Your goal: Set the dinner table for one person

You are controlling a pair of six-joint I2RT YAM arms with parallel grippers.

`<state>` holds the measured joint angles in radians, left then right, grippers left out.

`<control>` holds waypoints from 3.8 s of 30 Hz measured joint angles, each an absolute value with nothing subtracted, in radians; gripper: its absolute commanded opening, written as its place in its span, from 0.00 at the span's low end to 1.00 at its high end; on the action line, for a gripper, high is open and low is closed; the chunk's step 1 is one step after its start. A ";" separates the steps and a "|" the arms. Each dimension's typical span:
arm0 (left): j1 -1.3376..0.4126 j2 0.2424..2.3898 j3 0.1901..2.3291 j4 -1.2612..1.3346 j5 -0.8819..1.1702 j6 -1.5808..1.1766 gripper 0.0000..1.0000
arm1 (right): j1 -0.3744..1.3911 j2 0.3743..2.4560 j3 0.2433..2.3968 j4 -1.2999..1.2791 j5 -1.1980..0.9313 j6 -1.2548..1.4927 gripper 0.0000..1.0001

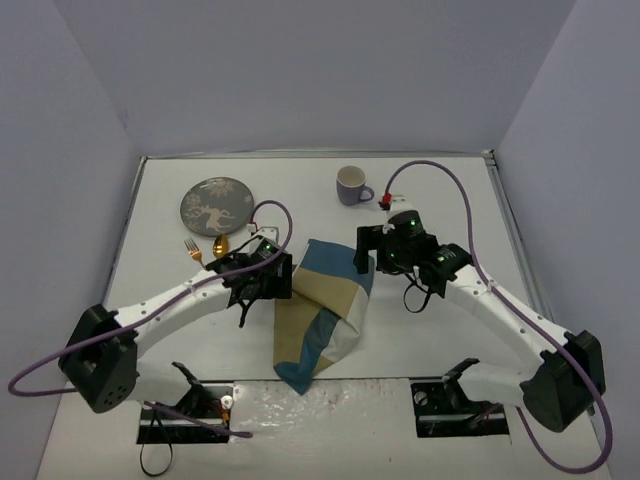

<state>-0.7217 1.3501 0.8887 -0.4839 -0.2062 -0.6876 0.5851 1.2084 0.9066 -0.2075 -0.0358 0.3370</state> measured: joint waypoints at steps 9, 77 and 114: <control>-0.628 1.585 0.885 -0.344 -0.100 -0.708 0.70 | 0.751 1.344 0.905 -0.092 -0.029 0.254 0.95; -0.532 1.542 0.785 -0.163 -0.095 -0.800 0.00 | 0.537 1.049 0.766 -0.369 0.365 0.733 0.74; -0.533 1.528 0.783 -0.207 -0.102 -0.793 0.00 | 0.090 1.811 1.051 -0.004 -0.008 0.209 0.89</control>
<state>-0.5327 1.5276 0.7830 -0.2065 -0.1017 -0.7925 0.0895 1.8106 1.0511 -0.0037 -0.0078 0.2092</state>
